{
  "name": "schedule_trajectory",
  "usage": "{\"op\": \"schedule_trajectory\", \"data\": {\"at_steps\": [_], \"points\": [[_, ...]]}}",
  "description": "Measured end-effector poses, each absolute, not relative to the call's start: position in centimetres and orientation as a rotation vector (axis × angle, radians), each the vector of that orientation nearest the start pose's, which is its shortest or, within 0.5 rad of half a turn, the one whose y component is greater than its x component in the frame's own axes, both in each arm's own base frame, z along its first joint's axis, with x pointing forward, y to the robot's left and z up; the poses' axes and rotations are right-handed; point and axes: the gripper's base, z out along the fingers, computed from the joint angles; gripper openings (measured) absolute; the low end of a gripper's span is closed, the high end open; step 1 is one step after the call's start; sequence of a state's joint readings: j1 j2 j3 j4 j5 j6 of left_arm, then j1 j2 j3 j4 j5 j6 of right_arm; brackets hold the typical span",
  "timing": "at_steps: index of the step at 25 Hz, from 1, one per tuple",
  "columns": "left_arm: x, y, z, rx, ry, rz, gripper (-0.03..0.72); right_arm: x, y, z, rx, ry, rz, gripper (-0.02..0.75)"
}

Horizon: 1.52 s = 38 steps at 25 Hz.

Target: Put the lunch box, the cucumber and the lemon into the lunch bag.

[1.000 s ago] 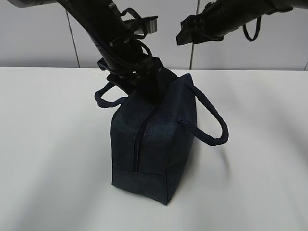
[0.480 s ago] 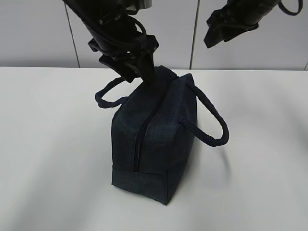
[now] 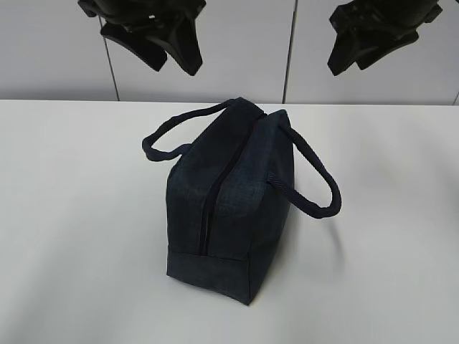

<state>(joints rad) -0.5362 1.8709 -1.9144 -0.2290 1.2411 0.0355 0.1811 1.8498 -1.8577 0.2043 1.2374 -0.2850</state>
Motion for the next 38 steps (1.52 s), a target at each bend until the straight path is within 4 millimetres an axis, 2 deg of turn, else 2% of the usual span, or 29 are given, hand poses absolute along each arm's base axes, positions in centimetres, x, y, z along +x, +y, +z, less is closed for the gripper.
{"op": "schedule_trajectory", "data": {"at_steps": [4, 7, 10, 15, 21, 26, 29, 38], "points": [[32.6, -21.5, 37.2, 0.724, 2.587, -0.452, 0.406, 38.5, 8.8, 35.8, -0.466, 2.637, 0.272, 0.366], [31.2, -20.5, 37.8, 0.724, 2.586, -0.425, 0.406, 37.2, 8.5, 36.9, -0.437, 2.623, 0.274, 0.354], [29.7, -19.4, 38.8, 0.723, 2.570, -0.414, 0.400, 35.1, 7.9, 37.9, -0.417, 2.621, 0.234, 0.350], [26.9, -17.8, 41.7, 0.712, 2.492, -0.430, 0.386, 31.9, 7.2, 38.5, -0.364, 2.638, 0.230, 0.350], [24.2, -16.2, 44.7, 0.699, 2.399, -0.450, 0.384, 27.3, 6.6, 41.3, -0.349, 2.554, 0.280, 0.353], [21.9, -14.8, 46.7, 0.688, 2.330, -0.467, 0.384, 22.7, 5.8, 43.0, -0.339, 2.483, 0.283, 0.443], [20.1, -13.8, 46.6, 0.688, 2.328, -0.475, 0.375, 19.9, 5.3, 43.6, -0.336, 2.443, 0.283, 0.475], [13.4, -9.8, 43.1, 0.697, 2.375, -0.467, 0.354, 12.5, 3.9, 44.4, -0.333, 2.316, 0.282, 0.479]]}}
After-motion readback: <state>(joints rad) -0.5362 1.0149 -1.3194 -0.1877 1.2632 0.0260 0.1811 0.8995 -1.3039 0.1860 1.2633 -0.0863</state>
